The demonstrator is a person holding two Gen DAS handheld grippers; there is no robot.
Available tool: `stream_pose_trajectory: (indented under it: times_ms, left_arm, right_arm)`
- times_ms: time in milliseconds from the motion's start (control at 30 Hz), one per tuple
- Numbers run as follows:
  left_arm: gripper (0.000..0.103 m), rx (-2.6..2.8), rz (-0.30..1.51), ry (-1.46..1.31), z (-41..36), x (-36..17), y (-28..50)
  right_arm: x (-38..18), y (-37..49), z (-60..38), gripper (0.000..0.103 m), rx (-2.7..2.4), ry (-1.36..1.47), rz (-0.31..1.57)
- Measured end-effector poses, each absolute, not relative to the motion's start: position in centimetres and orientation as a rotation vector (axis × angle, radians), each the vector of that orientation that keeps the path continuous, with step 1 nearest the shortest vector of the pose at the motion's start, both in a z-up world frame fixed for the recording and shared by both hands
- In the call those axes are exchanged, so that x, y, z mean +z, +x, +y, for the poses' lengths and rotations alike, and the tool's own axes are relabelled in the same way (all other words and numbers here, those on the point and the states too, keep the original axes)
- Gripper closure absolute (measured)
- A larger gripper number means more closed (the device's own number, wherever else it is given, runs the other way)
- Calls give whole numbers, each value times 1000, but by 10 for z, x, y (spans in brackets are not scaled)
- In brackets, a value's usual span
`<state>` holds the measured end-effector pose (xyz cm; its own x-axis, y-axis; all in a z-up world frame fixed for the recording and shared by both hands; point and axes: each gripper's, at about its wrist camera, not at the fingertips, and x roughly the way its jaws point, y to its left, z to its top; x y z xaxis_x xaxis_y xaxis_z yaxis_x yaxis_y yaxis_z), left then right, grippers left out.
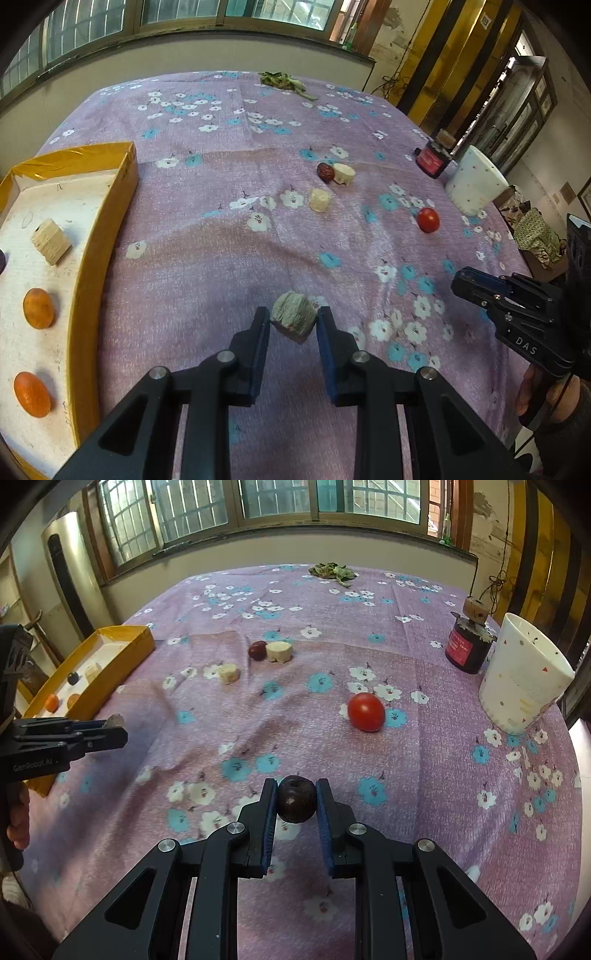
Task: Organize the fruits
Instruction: 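Carry the dark plum and cream cube with both grippers over the tray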
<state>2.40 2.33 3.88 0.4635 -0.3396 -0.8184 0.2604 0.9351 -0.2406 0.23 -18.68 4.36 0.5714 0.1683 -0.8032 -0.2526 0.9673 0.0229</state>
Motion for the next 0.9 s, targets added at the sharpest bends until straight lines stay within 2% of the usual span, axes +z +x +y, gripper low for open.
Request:
stream_pose_trajectory:
  times_ms: [367, 900]
  left_arm:
    - [75, -377, 1002, -132, 58, 53, 2]
    - [75, -185, 969, -195, 191, 69, -15]
  right_arm:
    - [47, -9, -135, 83, 288, -98, 944]
    - [65, 15, 6, 83, 508, -216, 916]
